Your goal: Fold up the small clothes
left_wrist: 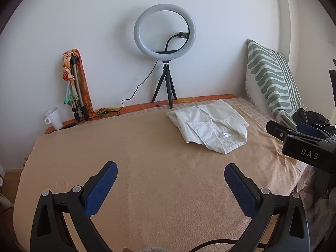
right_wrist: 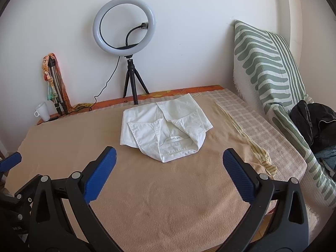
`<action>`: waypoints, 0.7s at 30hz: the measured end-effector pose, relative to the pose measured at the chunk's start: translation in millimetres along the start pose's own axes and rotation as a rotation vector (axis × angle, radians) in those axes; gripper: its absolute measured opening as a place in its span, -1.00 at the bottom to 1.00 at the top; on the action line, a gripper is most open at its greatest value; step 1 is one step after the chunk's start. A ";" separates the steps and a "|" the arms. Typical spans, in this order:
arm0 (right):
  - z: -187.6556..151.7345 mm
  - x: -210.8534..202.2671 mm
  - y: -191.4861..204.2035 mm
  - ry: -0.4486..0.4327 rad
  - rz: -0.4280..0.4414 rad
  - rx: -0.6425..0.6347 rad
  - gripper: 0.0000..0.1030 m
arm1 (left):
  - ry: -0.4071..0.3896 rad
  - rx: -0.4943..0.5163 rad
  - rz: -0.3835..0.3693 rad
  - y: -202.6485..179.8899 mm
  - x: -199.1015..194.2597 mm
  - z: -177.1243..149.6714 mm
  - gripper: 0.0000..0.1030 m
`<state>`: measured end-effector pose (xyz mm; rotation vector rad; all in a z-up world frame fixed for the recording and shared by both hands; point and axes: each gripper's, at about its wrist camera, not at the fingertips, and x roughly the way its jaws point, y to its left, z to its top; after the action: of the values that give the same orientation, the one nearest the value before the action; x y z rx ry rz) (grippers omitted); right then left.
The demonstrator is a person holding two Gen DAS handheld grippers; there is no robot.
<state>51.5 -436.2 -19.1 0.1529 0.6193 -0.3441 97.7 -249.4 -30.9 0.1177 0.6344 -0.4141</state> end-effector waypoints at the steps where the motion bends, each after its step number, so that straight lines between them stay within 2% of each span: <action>1: -0.8 -1.5 0.5 -0.001 0.000 0.002 1.00 | -0.001 -0.002 -0.001 0.2 -0.4 -0.1 0.99; 21: -0.3 -7.6 5.8 -0.008 0.002 -0.005 1.00 | 0.012 -0.004 0.011 0.7 -2.7 0.7 0.99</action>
<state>47.6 -428.6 -14.7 0.1474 0.6115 -0.3415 96.5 -248.0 -28.8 0.1196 0.6459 -0.4020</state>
